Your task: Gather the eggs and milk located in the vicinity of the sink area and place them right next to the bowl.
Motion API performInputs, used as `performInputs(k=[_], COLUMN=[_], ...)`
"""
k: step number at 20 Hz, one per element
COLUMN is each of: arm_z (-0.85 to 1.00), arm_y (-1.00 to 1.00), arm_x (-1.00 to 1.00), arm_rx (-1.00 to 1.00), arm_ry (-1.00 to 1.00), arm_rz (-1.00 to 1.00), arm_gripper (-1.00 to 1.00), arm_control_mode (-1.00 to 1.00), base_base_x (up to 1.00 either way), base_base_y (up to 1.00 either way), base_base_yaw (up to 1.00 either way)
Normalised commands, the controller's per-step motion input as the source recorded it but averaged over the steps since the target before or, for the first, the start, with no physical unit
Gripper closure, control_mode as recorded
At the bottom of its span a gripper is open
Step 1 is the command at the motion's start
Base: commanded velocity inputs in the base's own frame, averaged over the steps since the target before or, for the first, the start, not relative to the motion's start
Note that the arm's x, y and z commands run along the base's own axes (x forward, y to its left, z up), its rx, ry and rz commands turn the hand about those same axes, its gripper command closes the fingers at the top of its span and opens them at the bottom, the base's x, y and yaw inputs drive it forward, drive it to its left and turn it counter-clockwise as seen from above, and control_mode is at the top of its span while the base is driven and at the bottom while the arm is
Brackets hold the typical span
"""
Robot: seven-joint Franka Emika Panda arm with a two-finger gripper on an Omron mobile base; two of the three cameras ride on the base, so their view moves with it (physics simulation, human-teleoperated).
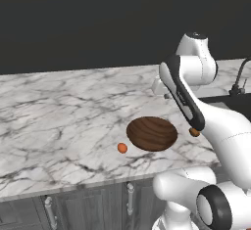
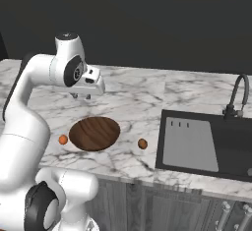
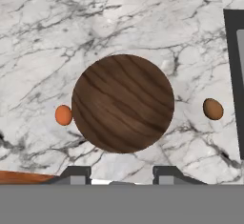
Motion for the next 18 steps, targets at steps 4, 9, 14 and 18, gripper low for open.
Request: performInputs(k=[4, 9, 14, 18], arm_z=[-0.25, -0.34, -0.15, -0.11], arm_y=[-0.04, -0.47, -0.95, -0.89], arm_x=[0.00, 0.00, 0.01, 0.00], arm_rx=[0.00, 0.00, 0.00, 0.00], arm_ry=[0.01, 0.04, 0.04, 0.01], arm_rz=[-0.01, 0.00, 0.09, 0.17], arm_gripper=[-1.00, -1.00, -1.00, -1.00], arm_control_mode=[-1.00, -1.00, -1.00, -1.00], base_base_x=[0.00, 0.00, 0.00, 0.00], base_base_y=[0.00, 0.00, 0.00, 0.00], base_base_yaw=[0.00, 0.00, 0.00, 0.00])
